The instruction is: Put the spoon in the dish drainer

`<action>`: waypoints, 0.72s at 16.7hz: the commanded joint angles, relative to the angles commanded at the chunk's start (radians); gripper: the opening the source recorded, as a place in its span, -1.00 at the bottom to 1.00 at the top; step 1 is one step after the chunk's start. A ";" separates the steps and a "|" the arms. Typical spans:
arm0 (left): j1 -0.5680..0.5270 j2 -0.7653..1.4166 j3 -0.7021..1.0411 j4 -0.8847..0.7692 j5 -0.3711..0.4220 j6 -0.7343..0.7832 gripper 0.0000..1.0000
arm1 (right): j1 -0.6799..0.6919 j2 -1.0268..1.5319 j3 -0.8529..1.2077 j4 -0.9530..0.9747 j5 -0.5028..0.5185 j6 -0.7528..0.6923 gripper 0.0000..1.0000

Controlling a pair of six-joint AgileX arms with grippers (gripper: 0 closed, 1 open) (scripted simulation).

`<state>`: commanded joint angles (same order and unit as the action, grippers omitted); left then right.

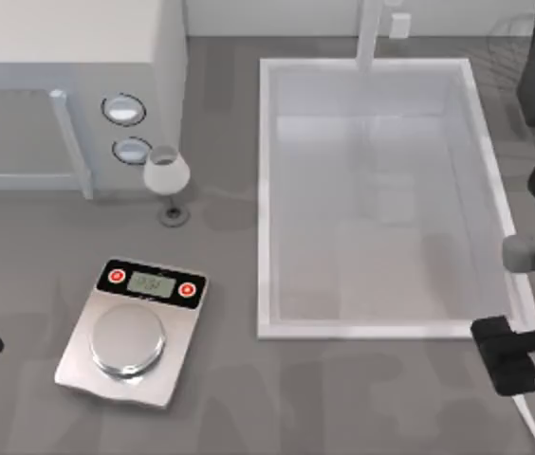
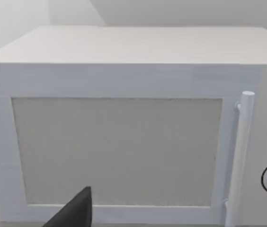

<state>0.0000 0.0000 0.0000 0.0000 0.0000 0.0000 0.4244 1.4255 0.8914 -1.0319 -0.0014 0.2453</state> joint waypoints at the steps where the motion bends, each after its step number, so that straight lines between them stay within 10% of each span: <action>1: 0.000 0.000 0.000 0.000 0.000 0.000 1.00 | 0.001 0.012 -0.013 0.023 0.000 0.000 1.00; 12: 0.000 0.000 0.000 0.000 0.000 0.000 1.00 | 0.008 0.215 -0.235 0.451 0.000 0.009 1.00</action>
<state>0.0000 0.0000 0.0000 0.0000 0.0000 0.0000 0.4321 1.6404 0.6565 -0.5814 -0.0011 0.2546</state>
